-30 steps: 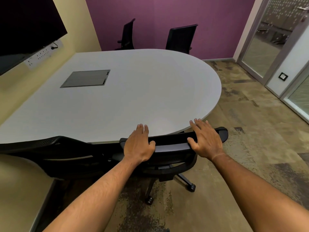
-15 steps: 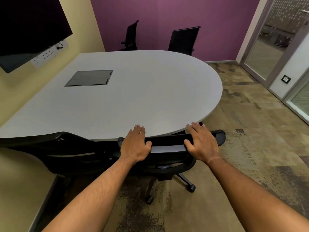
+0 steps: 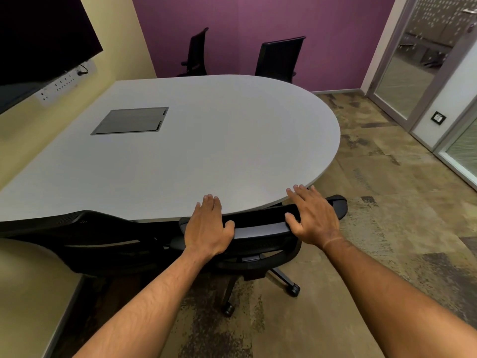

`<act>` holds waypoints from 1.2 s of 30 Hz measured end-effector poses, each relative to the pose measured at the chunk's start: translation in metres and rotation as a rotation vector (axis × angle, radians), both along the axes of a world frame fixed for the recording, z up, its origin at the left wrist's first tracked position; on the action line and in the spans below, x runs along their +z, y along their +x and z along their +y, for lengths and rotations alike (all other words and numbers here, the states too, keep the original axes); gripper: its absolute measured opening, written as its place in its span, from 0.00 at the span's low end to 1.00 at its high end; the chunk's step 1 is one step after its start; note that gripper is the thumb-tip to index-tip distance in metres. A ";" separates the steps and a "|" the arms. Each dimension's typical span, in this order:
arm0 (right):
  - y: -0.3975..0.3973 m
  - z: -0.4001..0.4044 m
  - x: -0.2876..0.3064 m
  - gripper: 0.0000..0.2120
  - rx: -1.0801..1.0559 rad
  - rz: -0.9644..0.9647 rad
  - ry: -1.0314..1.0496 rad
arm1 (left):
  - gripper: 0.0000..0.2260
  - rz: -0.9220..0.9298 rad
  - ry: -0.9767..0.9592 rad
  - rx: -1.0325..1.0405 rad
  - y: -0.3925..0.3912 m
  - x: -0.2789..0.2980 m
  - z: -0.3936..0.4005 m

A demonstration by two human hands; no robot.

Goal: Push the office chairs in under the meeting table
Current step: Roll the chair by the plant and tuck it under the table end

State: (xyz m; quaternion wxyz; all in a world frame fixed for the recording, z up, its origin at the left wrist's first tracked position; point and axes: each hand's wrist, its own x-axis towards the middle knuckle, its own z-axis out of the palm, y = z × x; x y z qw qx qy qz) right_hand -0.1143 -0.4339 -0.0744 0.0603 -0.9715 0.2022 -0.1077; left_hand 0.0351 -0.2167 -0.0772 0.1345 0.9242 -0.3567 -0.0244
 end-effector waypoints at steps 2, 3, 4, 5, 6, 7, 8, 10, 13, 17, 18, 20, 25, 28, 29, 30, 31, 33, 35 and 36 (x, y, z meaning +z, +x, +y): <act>0.000 -0.010 0.001 0.34 0.010 0.001 0.001 | 0.35 -0.001 -0.018 0.009 -0.005 -0.001 -0.007; -0.001 -0.014 0.002 0.34 0.015 0.004 -0.001 | 0.36 -0.002 -0.026 0.009 -0.009 -0.001 -0.011; -0.001 -0.020 0.002 0.34 0.020 0.009 -0.004 | 0.36 -0.001 -0.034 0.008 -0.011 -0.002 -0.015; -0.001 -0.025 0.003 0.34 0.024 0.012 -0.007 | 0.36 0.002 -0.042 0.009 -0.014 -0.002 -0.018; -0.001 -0.029 0.004 0.34 0.028 0.011 -0.006 | 0.36 0.005 -0.050 0.013 -0.016 -0.002 -0.022; 0.000 -0.033 0.004 0.34 0.031 0.007 -0.004 | 0.35 0.005 -0.056 0.019 -0.017 -0.003 -0.025; 0.001 -0.036 0.005 0.35 0.032 0.005 -0.001 | 0.35 0.002 -0.059 0.025 -0.019 -0.003 -0.027; 0.004 -0.041 0.005 0.36 0.038 0.009 0.003 | 0.35 -0.005 -0.059 0.034 -0.020 -0.004 -0.031; 0.015 -0.045 0.005 0.37 0.058 0.018 0.011 | 0.35 -0.008 -0.055 0.052 -0.014 -0.005 -0.031; 0.031 -0.051 0.001 0.37 0.046 0.031 0.021 | 0.34 0.009 -0.043 0.079 -0.004 -0.004 -0.035; 0.034 -0.053 -0.001 0.37 0.028 0.032 0.029 | 0.34 0.017 -0.045 0.085 -0.003 -0.003 -0.038; 0.040 -0.058 -0.002 0.38 -0.001 0.019 0.051 | 0.34 0.029 -0.063 0.095 0.000 -0.003 -0.047; 0.055 -0.066 -0.005 0.37 -0.015 -0.017 0.080 | 0.34 0.022 -0.084 0.094 0.009 -0.006 -0.057; 0.058 -0.066 -0.007 0.35 -0.007 -0.054 0.073 | 0.35 0.003 -0.089 0.088 0.017 -0.006 -0.057; 0.059 -0.066 -0.007 0.35 -0.005 -0.063 0.068 | 0.35 0.002 -0.093 0.088 0.019 -0.006 -0.057; 0.059 -0.066 -0.007 0.35 -0.005 -0.068 0.062 | 0.35 0.001 -0.096 0.087 0.019 -0.006 -0.057; 0.060 -0.066 -0.007 0.35 -0.005 -0.069 0.058 | 0.35 0.001 -0.097 0.085 0.020 -0.006 -0.057; 0.060 -0.065 -0.007 0.35 -0.002 -0.060 0.056 | 0.35 0.006 -0.090 0.077 0.020 -0.006 -0.056; 0.060 -0.064 -0.006 0.36 0.000 -0.056 0.042 | 0.35 0.001 -0.090 0.079 0.019 -0.006 -0.055; 0.060 -0.064 -0.006 0.36 0.001 -0.052 0.036 | 0.36 -0.001 -0.087 0.079 0.018 -0.007 -0.054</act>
